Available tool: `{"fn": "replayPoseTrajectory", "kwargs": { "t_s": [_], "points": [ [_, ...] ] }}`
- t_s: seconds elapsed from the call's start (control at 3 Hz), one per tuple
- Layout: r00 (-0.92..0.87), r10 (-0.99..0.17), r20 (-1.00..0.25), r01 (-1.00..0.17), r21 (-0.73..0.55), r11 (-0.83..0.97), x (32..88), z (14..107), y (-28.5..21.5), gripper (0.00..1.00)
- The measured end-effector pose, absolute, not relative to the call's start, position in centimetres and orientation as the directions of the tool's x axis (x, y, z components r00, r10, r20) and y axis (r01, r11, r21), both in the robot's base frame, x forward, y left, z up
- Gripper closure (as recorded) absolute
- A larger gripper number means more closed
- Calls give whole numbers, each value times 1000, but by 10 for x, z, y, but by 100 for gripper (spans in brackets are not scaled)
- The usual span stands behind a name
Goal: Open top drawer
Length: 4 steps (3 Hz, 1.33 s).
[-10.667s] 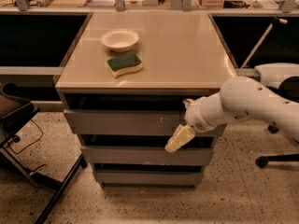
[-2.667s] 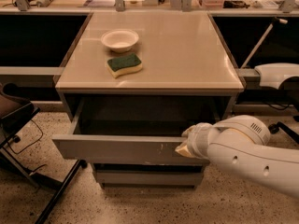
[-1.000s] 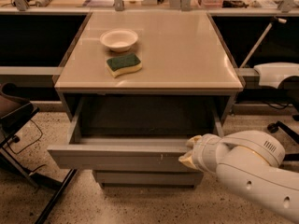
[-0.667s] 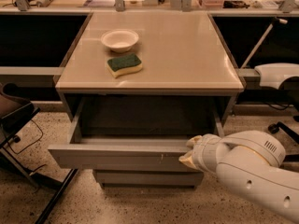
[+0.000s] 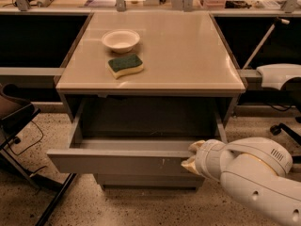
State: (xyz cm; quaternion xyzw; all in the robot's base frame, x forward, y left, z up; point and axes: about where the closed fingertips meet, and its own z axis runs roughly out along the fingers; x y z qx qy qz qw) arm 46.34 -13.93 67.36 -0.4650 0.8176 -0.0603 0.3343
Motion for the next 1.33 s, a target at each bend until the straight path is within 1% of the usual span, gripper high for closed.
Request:
{"fn": "replayPoseTrajectory", "kwargs": {
  "t_s": [1.33],
  "points": [
    [-360,-787,-501,-709,-401,580,441,674,-141,100]
  ]
}}
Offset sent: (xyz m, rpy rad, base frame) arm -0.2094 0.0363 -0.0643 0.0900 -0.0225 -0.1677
